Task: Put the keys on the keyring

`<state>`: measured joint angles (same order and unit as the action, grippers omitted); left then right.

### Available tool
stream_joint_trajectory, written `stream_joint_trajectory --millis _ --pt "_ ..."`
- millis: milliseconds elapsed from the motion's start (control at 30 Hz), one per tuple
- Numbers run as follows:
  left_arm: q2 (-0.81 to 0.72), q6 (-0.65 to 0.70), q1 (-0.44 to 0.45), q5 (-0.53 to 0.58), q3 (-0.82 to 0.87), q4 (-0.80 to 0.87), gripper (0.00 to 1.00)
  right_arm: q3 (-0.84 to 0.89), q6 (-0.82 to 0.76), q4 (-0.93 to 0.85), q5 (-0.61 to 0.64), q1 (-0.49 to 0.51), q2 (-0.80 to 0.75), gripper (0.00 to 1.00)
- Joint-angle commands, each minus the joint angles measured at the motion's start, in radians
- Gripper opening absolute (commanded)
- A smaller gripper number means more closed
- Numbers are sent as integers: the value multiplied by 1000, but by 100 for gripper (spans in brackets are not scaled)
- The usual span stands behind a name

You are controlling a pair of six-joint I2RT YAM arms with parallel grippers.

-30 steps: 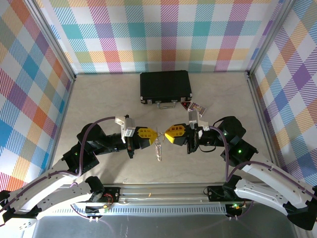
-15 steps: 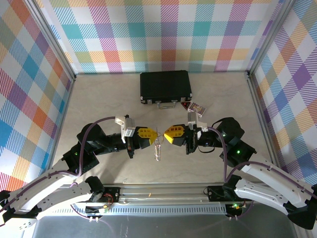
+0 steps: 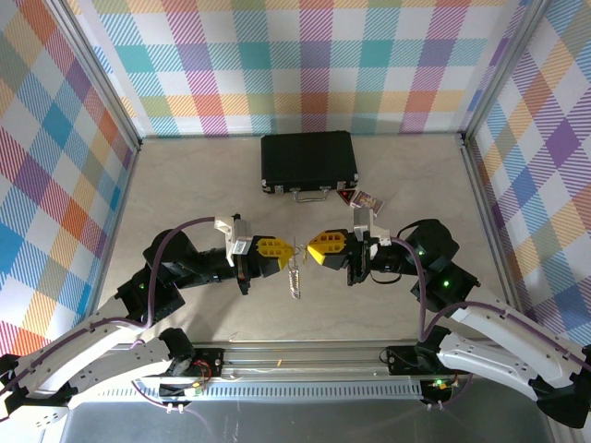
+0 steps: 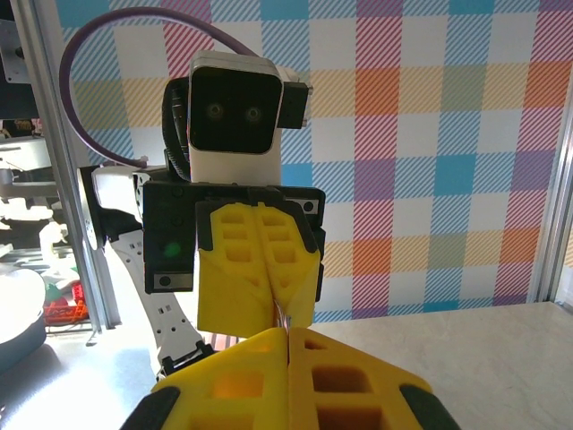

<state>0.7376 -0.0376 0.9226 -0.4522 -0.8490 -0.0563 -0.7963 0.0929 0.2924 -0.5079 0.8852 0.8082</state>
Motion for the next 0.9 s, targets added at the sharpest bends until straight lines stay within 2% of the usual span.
stream_joint_trajectory --millis 0,867 --pt "-5 -8 10 -6 -16 -53 0 -3 -13 30 -27 5 9 0" --pt "-9 -2 11 1 -19 -43 0 -1 -13 53 -45 10 5 0"
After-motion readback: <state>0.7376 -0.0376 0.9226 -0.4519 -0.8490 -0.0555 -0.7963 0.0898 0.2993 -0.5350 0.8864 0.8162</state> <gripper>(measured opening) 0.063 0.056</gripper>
